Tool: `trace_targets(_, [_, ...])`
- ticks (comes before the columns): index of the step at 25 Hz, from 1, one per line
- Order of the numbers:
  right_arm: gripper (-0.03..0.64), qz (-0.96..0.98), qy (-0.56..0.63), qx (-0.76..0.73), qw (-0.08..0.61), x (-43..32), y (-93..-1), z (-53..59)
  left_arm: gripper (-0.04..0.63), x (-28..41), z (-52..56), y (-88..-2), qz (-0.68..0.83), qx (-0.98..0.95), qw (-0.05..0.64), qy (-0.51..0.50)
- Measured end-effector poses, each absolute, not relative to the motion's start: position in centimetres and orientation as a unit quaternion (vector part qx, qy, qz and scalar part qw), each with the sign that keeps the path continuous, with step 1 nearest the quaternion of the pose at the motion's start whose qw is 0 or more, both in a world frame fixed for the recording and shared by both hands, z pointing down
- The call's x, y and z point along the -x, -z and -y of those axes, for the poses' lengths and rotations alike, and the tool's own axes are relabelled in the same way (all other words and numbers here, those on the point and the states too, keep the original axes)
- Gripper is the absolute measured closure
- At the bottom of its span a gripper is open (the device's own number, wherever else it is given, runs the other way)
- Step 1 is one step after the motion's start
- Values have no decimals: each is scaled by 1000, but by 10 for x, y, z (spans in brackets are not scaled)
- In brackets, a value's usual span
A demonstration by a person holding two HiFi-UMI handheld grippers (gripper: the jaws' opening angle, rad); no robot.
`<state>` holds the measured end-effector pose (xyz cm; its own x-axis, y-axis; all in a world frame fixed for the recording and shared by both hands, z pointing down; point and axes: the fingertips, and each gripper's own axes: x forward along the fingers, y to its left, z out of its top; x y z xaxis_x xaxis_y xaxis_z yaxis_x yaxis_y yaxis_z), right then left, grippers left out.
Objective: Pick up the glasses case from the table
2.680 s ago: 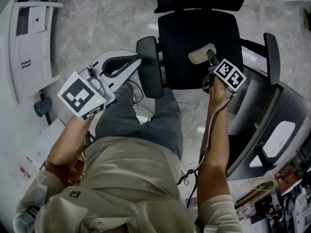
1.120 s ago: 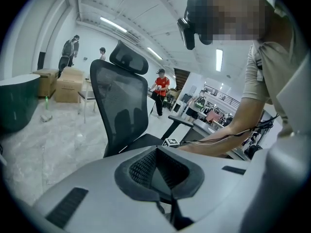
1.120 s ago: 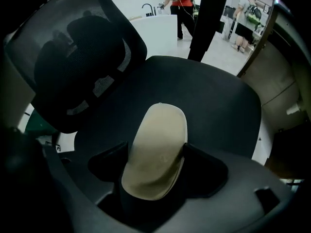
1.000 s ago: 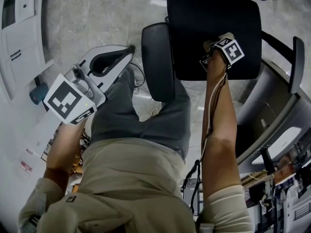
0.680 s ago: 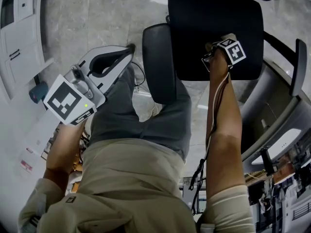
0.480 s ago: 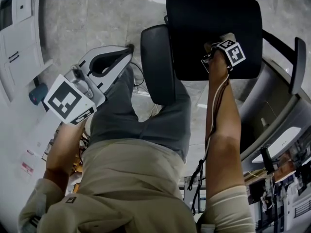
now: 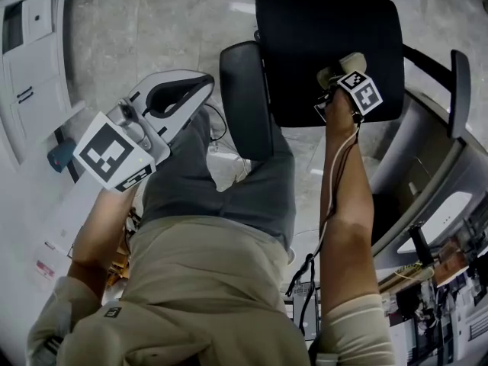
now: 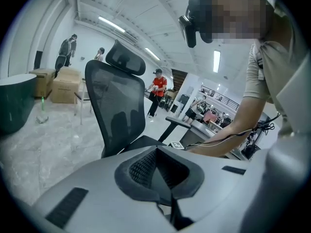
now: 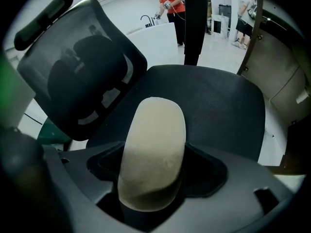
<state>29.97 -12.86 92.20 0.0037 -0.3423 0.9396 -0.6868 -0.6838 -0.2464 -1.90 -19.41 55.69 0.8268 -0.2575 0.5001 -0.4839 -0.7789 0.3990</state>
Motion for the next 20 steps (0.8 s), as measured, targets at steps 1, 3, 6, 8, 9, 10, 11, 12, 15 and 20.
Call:
trace_targets(1, [258, 374, -601, -694, 134, -299, -916, 129, 581, 17, 193, -553, 200, -920, 262, -212])
trace_targets(3, [258, 383, -601, -692, 114, -298, -902, 131, 581, 13, 193, -544, 195, -924, 256, -209])
trace_targets(6, [258, 400, -600, -688, 85, -296, -876, 136, 580, 9, 195, -530, 192, -927, 247, -206])
trace_targets(8, [257, 415, -598, -683, 63, -296, -855, 141, 581, 5, 198, -520, 193, -930, 239, -202])
trace_targets(9, [256, 423, -597, -680, 49, -296, -844, 144, 581, 3, 199, -515, 193, -931, 235, -200])
trace_targets(10, [257, 431, -596, -677, 35, -297, -832, 146, 580, 0, 201, -510, 193, -933, 230, -198])
trace_targets(11, [256, 438, -594, -674, 21, -299, -819, 149, 581, -3, 202, -504, 193, -935, 225, -196])
trace_targets(12, [256, 445, -592, -672, 8, -301, -806, 151, 581, -6, 203, -498, 193, -936, 221, -195])
trace_targets(15, [256, 468, -584, -663, -23, -305, -764, 158, 581, -14, 208, -479, 189, -942, 205, -189])
trace_targets(20, [256, 520, -564, -641, -39, -299, -702, 168, 581, -23, 216, -448, 182, -950, 176, -183])
